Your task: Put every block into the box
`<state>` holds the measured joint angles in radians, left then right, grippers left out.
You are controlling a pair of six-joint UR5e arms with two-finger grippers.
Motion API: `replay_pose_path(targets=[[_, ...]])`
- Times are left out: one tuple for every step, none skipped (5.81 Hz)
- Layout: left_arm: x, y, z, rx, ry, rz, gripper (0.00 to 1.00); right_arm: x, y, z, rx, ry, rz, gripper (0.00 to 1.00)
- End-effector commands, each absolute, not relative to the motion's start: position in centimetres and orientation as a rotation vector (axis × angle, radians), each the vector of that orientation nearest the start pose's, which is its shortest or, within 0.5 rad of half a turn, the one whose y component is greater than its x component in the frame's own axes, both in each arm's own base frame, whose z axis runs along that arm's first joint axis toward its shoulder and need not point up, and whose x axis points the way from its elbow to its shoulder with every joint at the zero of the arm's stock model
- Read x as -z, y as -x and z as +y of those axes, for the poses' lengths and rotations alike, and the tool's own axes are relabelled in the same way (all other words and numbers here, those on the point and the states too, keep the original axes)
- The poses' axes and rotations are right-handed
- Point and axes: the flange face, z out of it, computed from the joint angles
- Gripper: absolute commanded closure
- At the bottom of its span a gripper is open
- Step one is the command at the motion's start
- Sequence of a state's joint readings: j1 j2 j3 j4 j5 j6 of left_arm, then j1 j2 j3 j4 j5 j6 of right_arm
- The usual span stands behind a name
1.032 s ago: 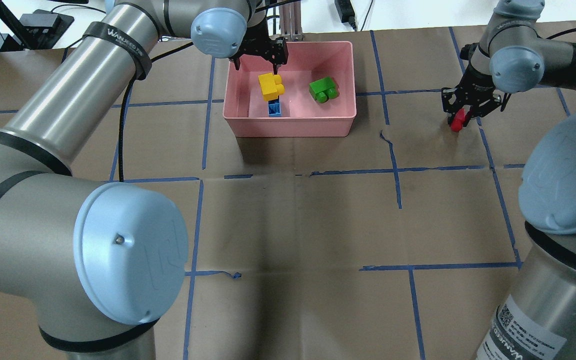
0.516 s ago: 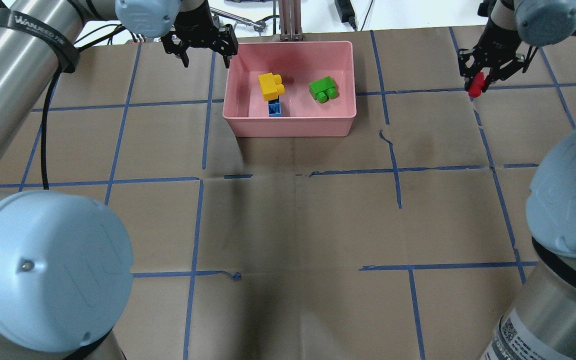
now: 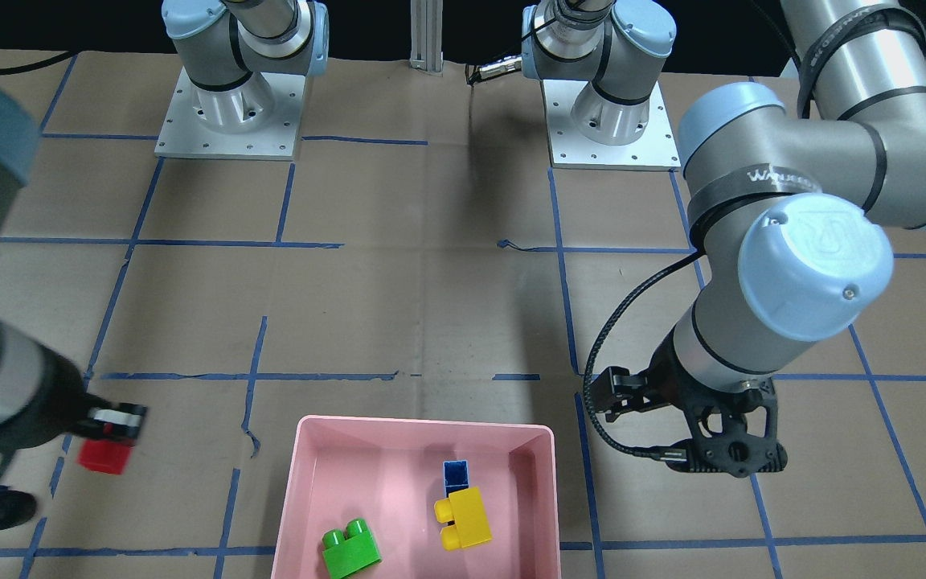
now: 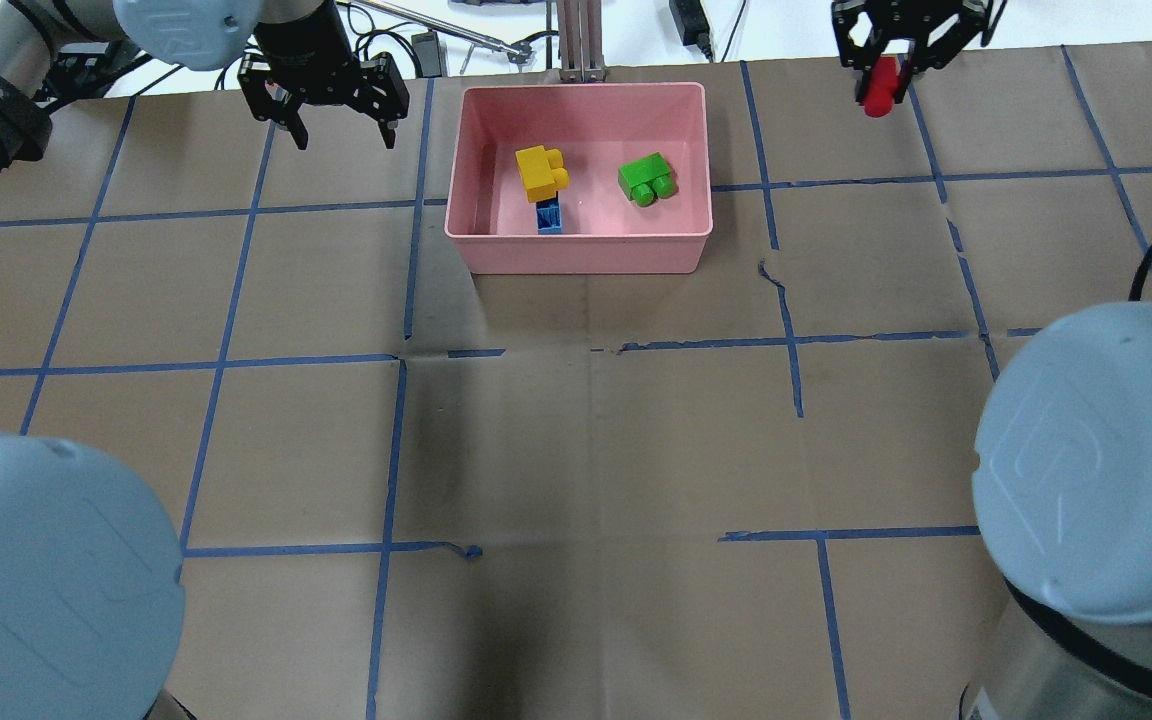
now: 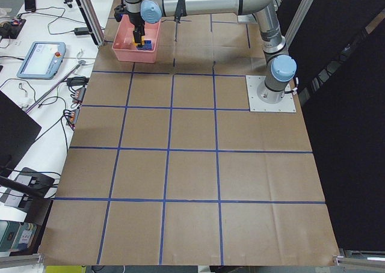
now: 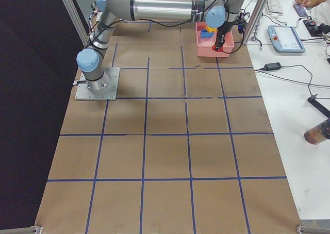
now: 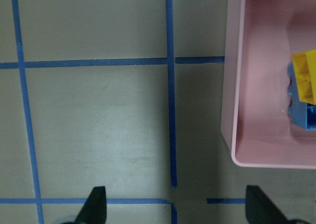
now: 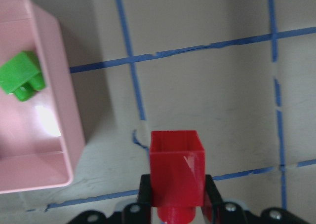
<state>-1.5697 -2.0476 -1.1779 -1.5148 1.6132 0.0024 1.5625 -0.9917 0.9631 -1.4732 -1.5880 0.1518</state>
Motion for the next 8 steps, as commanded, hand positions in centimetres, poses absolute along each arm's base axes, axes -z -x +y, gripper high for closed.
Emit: replay_pose_path(targets=[[-42.8, 11.6, -65.9, -0.115, 0.024, 3.096, 0.01, -39.4, -24.9, -71.0, -0.091, -0.281, 3.076, 0.79], [-43.5, 11.6, -65.1, -0.103, 0.024, 3.096, 0.01, -35.7, -27.4, -71.8, -0.110, -0.236, 3.084, 0.79], [-43.8, 11.5, -64.8, -0.098, 0.026, 3.096, 0.01, -33.3, -27.6, -72.5, -0.117, -0.214, 3.085, 0.79], [-44.9, 11.7, -64.2, -0.075, 0.022, 3.097, 0.01, -32.7, -27.6, -72.5, -0.122, -0.163, 3.089, 0.57], [-46.3, 11.8, -63.8, -0.023, 0.021, 3.103, 0.00, -33.5, -27.7, -73.0, -0.027, -0.168, 3.073, 0.01], [-47.4, 12.2, -63.1, 0.004, 0.010, 3.103, 0.00, -34.1, -27.5, -72.9, -0.019, -0.170, 3.073, 0.00], [-50.0, 12.8, -62.3, 0.080, -0.015, 3.114, 0.00, -34.6, -27.6, -72.7, -0.014, -0.172, 3.073, 0.00], [-51.6, 12.7, -60.7, 0.107, -0.013, 3.108, 0.00, -36.4, -27.4, -72.3, 0.013, -0.162, 3.074, 0.00]])
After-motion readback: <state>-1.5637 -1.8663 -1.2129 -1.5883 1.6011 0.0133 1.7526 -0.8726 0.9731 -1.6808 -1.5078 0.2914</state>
